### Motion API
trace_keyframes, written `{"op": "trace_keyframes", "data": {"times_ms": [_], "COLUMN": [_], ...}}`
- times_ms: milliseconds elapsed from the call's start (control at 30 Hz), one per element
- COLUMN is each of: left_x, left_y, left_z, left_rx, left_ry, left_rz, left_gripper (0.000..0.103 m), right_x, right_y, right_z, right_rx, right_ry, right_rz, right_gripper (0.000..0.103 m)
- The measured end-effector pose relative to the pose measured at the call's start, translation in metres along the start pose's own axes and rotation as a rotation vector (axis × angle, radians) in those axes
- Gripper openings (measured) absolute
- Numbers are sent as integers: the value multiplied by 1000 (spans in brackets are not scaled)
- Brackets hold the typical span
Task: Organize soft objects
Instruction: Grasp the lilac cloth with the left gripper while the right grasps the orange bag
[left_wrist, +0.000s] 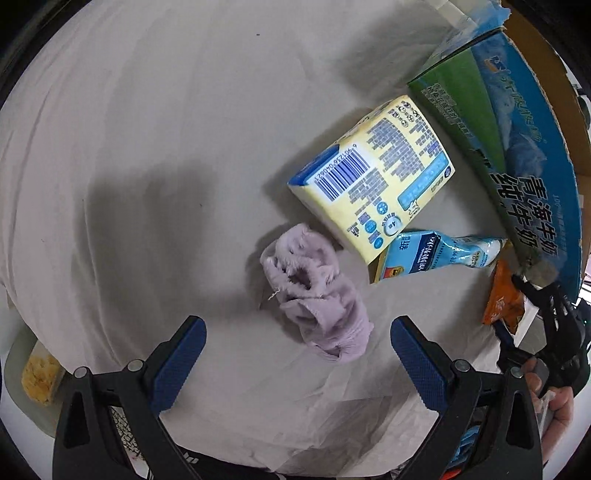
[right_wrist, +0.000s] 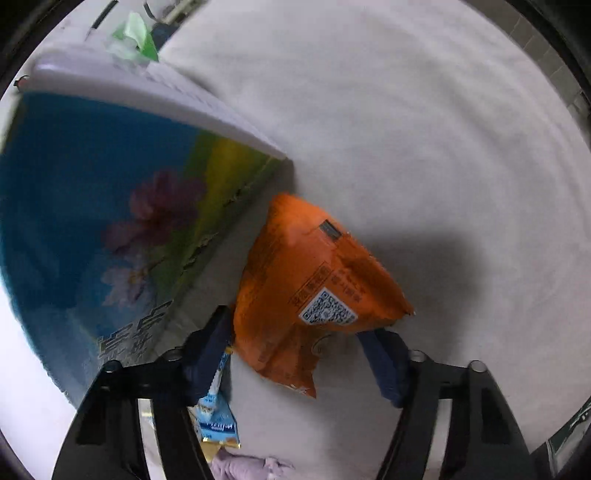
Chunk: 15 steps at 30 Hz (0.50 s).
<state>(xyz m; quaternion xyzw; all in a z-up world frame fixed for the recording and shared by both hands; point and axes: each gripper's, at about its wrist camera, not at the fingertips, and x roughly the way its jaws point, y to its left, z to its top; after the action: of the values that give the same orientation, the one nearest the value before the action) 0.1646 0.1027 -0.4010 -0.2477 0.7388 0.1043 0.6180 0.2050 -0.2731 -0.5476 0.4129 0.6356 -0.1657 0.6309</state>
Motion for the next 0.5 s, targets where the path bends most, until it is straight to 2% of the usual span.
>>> {"op": "trace_keyframes", "data": {"times_ms": [33,67,167,200,267,333,400,433,467,500], "left_x": [1,2,6,7,14,22,30,35,40,41], "left_y": [-1,-1,1,0,-2,-9,-15,-20,-26,-29], "left_z": [-2,-3,-6,-6,-5,-1,1,2,1,3], "left_rx": [1,3,-2,-8,-15,-1,25,53,89,110], "left_ry": [4,7,19,20,22,3,-8,-11,-9,-10], "left_rz": [-4,-6,-39,-49,-58,-53,-61,-41,-12,5], "left_gripper": [102,102,102,102,102,102,92,70,58,56], "right_x": [1,1,-1,-1,-1,0,-1,-2,-5,-7], "right_y": [2,5,13,15,19,19,17,14,12,14], "right_z": [-2,-4,-14,-19,-33,-44,-50,-52,-52,-49], "right_rx": [-30,-76,-269,-330,-498,-602,-664,-663,-652,-633], "right_ry": [17,42,95,114,166,211,225,214,207,202], "right_rz": [-15,-26,-116,-138,-235,-288,-336,-339,-341,-330], "right_gripper": [57,49,42,41,39,39,39,44,54,59]}}
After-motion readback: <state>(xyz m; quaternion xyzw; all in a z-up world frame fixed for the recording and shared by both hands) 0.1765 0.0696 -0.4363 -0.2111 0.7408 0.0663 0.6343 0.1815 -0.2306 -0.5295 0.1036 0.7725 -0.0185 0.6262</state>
